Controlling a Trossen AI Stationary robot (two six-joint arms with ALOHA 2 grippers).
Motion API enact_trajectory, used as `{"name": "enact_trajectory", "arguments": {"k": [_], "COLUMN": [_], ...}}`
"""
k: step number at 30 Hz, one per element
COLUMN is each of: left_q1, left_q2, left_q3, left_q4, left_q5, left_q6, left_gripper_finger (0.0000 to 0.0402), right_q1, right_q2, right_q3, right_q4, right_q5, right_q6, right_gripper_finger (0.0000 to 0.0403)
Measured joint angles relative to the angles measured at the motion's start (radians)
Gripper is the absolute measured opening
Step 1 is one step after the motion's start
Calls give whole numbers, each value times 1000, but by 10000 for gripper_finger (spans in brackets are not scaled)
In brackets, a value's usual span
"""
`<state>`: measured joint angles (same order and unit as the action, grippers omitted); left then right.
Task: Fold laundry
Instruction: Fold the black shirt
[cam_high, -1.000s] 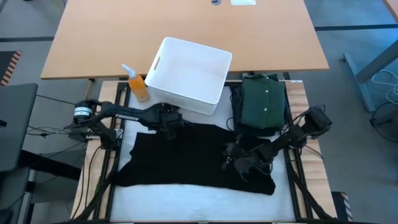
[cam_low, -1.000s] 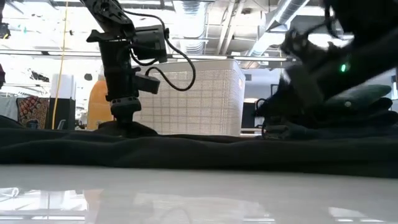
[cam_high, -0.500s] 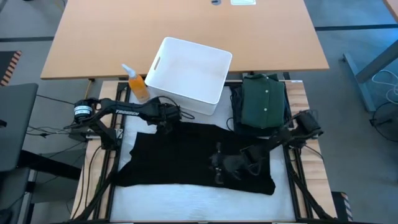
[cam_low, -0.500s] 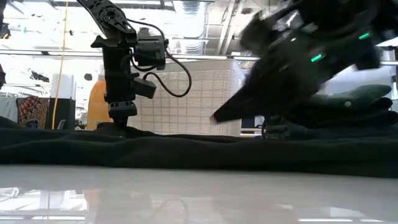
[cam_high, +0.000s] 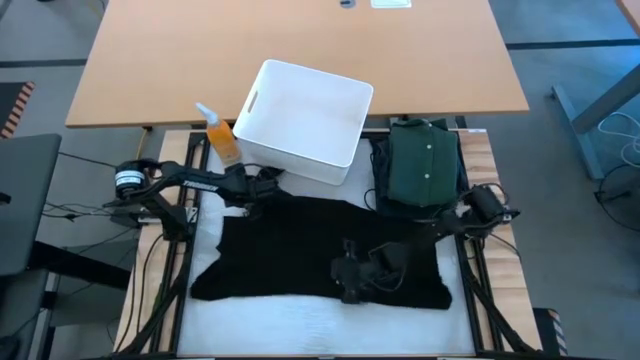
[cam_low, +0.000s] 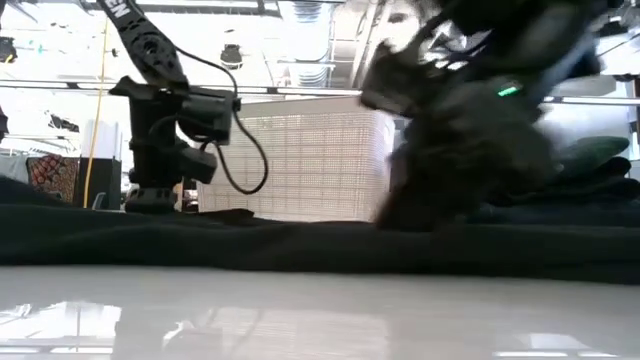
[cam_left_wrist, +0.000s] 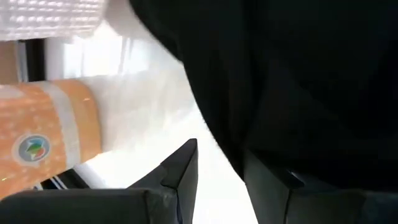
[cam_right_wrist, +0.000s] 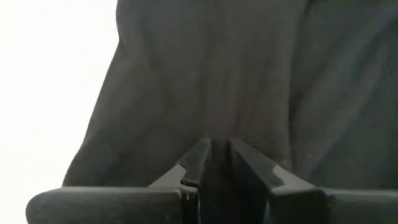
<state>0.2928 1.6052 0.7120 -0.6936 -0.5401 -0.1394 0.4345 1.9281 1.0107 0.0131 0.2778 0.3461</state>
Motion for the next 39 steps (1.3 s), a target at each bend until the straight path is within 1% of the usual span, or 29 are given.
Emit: {"name": "enact_trajectory", "arguments": {"k": [4, 7, 11, 13, 16, 18, 20, 22, 23, 24, 25, 26, 28, 29, 30, 32, 35, 37, 39], "left_q1": [-1, -1, 0, 0, 0, 0, 5, 20, 29, 37, 44, 50, 55, 55, 55, 55, 56, 56, 56], "left_q2": [-2, -1, 2, 3, 4, 6, 8, 8, 8, 8, 7, 6, 5, 5, 5, 5, 5, 6, 6], "left_q3": [-52, -56, -49, -49, -49, -50, -52, -52, -52, -52, -52, -51, -51, -51, -51, -50, -50, -50, -50], "left_q4": [24, 22, 20, 19, 10, -4, -9, -9, -4, 2, 12, 18, 24, 24, 22, 13, 4, 3, -5], "left_q5": [-35, -42, -26, -22, -19, -27, -46, -53, -48, -40, -29, -20, -10, -8, -5, -3, -4, -4, -4], "left_q6": [-34, -38, -14, 0, 27, 51, 82, 98, 101, 101, 102, 102, 97, 91, 85, 79, 79, 81, 82], "left_gripper_finger": [112, 101, 73, 58, 39, 28, 17, 7, 4, 2, 2, 2, 2, 1, 1, 0, 0, 0, 0], "right_q1": [95, 169, 239, 267, 303, 320, 320, 308, 293, 267, 233, 190, 101, 63, 31, -11, -39, -45, -46], "right_q2": [-42, -78, -119, -139, -167, -178, -191, -199, -191, -175, -151, -123, -44, -1, 43, 124, 249, 333, 401], "right_q3": [1, 0, -7, -8, -7, -7, -7, -6, -6, -5, -4, -4, 4, 18, 46, 120, 266, 374, 484], "right_q4": [-173, -275, -296, -278, -266, -257, -210, -100, -15, 87, 194, 304, 520, 592, 635, 645, 605, 533, 418], "right_q5": [-10, -17, -9, 20, 126, 202, 287, 400, 459, 491, 482, 427, 236, 156, 98, 52, 38, 37, 35], "right_q6": [52, 63, 129, 166, 203, 203, 173, 108, 59, 0, -62, -123, -196, -207, -213, -235, -294, -326, -326], "right_gripper_finger": [78, 73, 70, 70, 70, 70, 70, 70, 70, 70, 70, 70, 70, 70, 70, 70, 70, 70, 70]}}
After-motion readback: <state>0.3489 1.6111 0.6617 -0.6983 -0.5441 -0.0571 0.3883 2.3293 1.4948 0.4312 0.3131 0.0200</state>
